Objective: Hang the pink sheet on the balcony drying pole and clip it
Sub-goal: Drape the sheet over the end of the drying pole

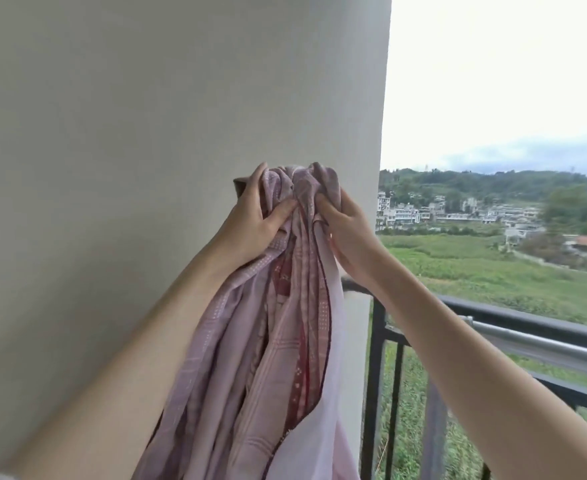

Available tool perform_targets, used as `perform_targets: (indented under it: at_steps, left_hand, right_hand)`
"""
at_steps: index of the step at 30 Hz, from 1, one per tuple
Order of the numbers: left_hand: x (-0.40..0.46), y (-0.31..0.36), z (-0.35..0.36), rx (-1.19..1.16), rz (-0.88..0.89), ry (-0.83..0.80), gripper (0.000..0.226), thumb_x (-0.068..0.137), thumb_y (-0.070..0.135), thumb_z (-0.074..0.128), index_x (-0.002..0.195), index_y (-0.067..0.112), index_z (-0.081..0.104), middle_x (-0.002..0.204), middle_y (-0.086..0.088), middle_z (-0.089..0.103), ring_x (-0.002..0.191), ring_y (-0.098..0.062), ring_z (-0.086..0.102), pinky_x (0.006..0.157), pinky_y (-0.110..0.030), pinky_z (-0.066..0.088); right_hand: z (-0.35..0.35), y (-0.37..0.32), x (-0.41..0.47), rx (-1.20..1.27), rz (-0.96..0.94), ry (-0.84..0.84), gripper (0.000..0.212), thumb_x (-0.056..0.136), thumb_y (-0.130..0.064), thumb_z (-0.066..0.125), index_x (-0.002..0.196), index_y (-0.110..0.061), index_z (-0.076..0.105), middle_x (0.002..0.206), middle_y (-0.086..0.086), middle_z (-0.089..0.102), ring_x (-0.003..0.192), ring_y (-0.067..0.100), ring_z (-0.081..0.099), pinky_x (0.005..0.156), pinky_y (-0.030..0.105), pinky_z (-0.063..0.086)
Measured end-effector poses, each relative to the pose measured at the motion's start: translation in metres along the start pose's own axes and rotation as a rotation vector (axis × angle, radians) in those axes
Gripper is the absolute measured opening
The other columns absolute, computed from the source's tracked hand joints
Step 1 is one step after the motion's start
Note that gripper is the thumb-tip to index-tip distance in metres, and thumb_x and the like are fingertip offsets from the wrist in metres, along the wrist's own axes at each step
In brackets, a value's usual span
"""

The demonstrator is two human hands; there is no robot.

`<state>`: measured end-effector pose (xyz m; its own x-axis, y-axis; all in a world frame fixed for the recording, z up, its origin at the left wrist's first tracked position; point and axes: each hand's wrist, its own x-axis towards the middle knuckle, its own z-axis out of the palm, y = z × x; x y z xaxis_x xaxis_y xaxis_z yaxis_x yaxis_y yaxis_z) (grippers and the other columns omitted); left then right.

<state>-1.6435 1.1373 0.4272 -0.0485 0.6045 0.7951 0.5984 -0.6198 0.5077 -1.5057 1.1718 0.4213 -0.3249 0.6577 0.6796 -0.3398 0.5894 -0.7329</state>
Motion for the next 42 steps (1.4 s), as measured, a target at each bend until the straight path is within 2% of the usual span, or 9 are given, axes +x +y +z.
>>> perform_targets:
  at_steps: [4, 9, 18, 22, 27, 32, 35, 39, 42]
  left_hand:
    - [0.032, 0.042, 0.009, -0.137, 0.060, -0.042, 0.072, 0.089, 0.029, 0.056, 0.145, 0.010, 0.016, 0.145, -0.005, 0.034, 0.133, -0.013, 0.033, 0.107, -0.020, 0.026]
    - [0.046, 0.080, 0.041, -0.274, 0.084, -0.134, 0.082, 0.081, 0.045, 0.060, 0.145, 0.019, 0.016, 0.148, -0.005, 0.030, 0.136, -0.016, 0.030, 0.113, -0.041, 0.028]
    - [0.020, 0.117, 0.137, -0.577, -0.058, -0.445, 0.080, 0.086, 0.030, 0.061, 0.146, 0.030, 0.007, 0.145, -0.004, 0.032, 0.126, -0.020, 0.043, 0.100, -0.040, 0.044]
    - [0.014, 0.140, 0.157, -0.660, -0.052, -0.447, 0.086, 0.079, 0.037, 0.065, 0.144, 0.036, 0.009, 0.150, -0.001, 0.027, 0.131, -0.022, 0.039, 0.103, -0.046, 0.041]
    - [-0.016, 0.128, 0.179, -0.484, -0.105, -0.509, 0.085, 0.084, 0.035, 0.059, 0.146, 0.032, 0.001, 0.147, -0.004, 0.032, 0.131, -0.024, 0.037, 0.106, -0.047, 0.036]
    - [-0.048, 0.100, 0.181, -0.493, -0.279, -0.649, 0.078, 0.092, 0.013, 0.052, 0.146, 0.030, -0.002, 0.147, -0.005, 0.030, 0.124, -0.021, 0.045, 0.105, -0.043, 0.038]
    - [-0.053, 0.100, 0.176, -0.625, -0.327, -0.568, 0.077, 0.091, 0.008, 0.052, 0.147, 0.025, 0.003, 0.146, -0.009, 0.034, 0.118, -0.021, 0.049, 0.101, -0.037, 0.042]
    - [-0.047, 0.122, 0.177, -0.800, -0.265, -0.459, 0.080, 0.089, 0.007, 0.055, 0.147, 0.025, 0.003, 0.148, -0.006, 0.031, 0.127, -0.021, 0.043, 0.106, -0.039, 0.037]
    - [-0.048, 0.130, 0.191, -0.539, -0.093, -0.426, 0.081, 0.089, 0.020, 0.057, 0.147, 0.020, 0.002, 0.149, 0.000, 0.030, 0.135, -0.015, 0.032, 0.112, -0.034, 0.029]
  right_hand:
    - [-0.021, -0.056, 0.007, -0.057, -0.026, 0.058, 0.039, 0.099, -0.017, 0.037, 0.138, -0.023, 0.038, 0.120, 0.000, 0.058, 0.117, 0.019, 0.056, 0.101, 0.039, 0.045]
    - [-0.061, -0.099, -0.002, -0.085, -0.021, 0.125, 0.025, 0.099, -0.017, 0.039, 0.118, -0.027, 0.051, 0.124, 0.012, 0.059, 0.114, 0.027, 0.059, 0.097, 0.040, 0.048]
    - [-0.151, -0.117, -0.069, -0.135, 0.088, 0.285, 0.034, 0.098, -0.016, 0.039, 0.130, -0.027, 0.046, 0.128, 0.013, 0.057, 0.118, 0.030, 0.055, 0.099, 0.044, 0.046]
    - [-0.176, -0.135, -0.087, -0.124, 0.031, 0.352, 0.035, 0.098, -0.012, 0.039, 0.131, -0.023, 0.047, 0.128, 0.015, 0.057, 0.114, 0.031, 0.057, 0.098, 0.046, 0.046]
    - [-0.189, -0.113, -0.120, -0.266, 0.155, 0.404, 0.039, 0.099, -0.010, 0.036, 0.134, -0.023, 0.044, 0.116, 0.004, 0.062, 0.098, 0.016, 0.062, 0.080, 0.027, 0.054]
    - [-0.189, -0.084, -0.145, -0.226, 0.432, 0.429, 0.029, 0.097, -0.010, 0.044, 0.121, -0.023, 0.054, 0.098, 0.007, 0.066, 0.078, 0.016, 0.064, 0.060, 0.028, 0.055]
    - [-0.188, -0.080, -0.149, -0.275, 0.448, 0.496, 0.024, 0.093, -0.010, 0.051, 0.116, -0.012, 0.059, 0.092, 0.009, 0.066, 0.075, 0.018, 0.062, 0.066, 0.032, 0.055]
    - [-0.195, -0.101, -0.144, -0.204, 0.207, 0.582, 0.033, 0.089, -0.005, 0.055, 0.121, -0.013, 0.059, 0.102, 0.005, 0.068, 0.089, 0.017, 0.065, 0.082, 0.032, 0.053]
    - [-0.202, -0.114, -0.146, -0.568, 0.175, 0.588, 0.032, 0.091, -0.014, 0.052, 0.123, -0.016, 0.057, 0.110, 0.001, 0.065, 0.096, 0.013, 0.061, 0.090, 0.028, 0.048]
